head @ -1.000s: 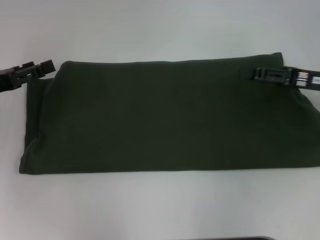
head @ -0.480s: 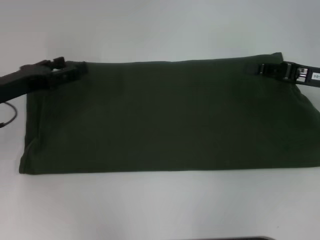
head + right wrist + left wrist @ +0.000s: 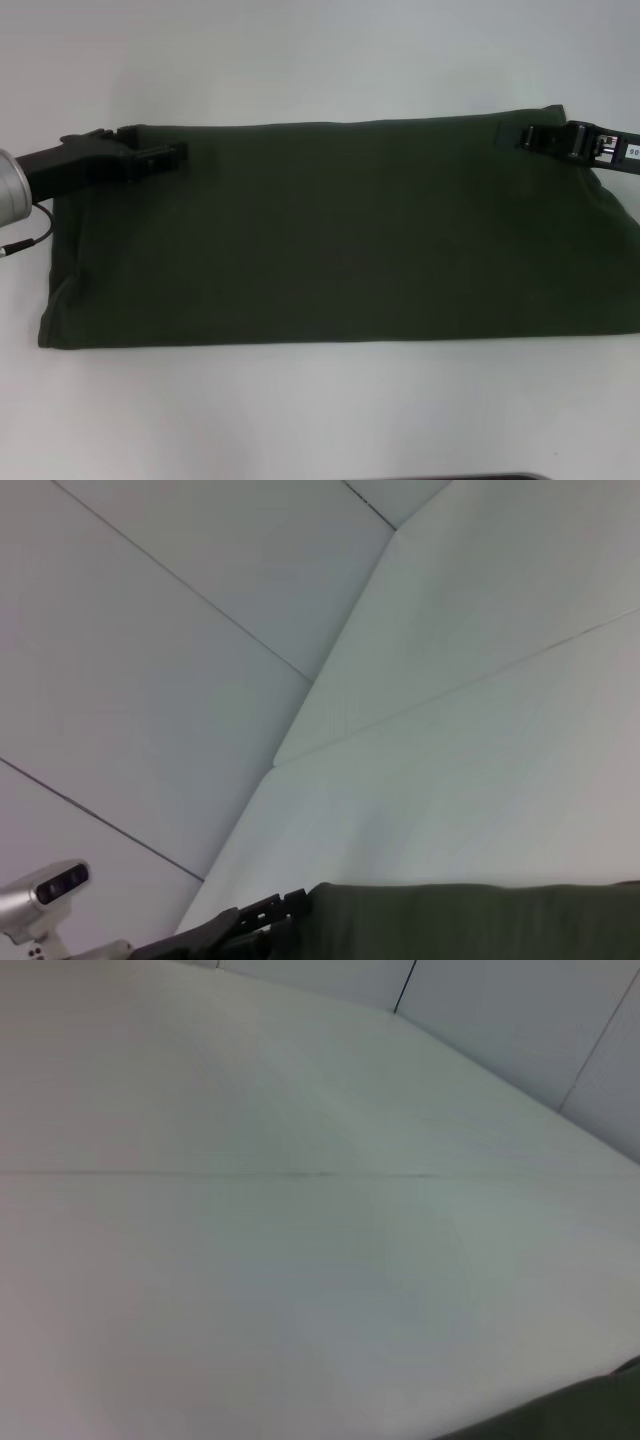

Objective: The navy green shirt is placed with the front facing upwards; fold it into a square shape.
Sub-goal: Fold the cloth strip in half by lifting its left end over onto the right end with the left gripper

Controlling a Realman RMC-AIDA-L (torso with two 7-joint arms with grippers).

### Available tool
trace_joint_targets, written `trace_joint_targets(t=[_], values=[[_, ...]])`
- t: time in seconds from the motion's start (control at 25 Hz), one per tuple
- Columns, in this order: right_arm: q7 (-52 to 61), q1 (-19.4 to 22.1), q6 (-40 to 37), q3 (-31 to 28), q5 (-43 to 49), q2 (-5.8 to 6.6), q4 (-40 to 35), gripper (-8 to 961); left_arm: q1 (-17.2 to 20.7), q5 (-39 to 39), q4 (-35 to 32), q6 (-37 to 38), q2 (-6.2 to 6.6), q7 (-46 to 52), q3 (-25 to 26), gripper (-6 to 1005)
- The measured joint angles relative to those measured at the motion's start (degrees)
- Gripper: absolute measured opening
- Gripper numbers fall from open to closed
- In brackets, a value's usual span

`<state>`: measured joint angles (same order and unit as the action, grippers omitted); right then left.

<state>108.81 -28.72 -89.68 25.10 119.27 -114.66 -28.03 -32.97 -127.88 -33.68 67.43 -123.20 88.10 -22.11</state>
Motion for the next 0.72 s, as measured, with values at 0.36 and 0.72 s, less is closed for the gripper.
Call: trace_joint_targets(t=[0.36,0.72], values=[[0.0,0.0,0.0,-0.3,-0.1,-0.04,0.0,18,0.0,-0.4,0.1,-3.1,-0.03,0.1,-0.4,889],[0.0,0.1,0.0,-0.6,-0.1,-0.04,0.0,17,0.1,-0.4,0.4,-3.3,-0.03,0.1,-0.5,888]])
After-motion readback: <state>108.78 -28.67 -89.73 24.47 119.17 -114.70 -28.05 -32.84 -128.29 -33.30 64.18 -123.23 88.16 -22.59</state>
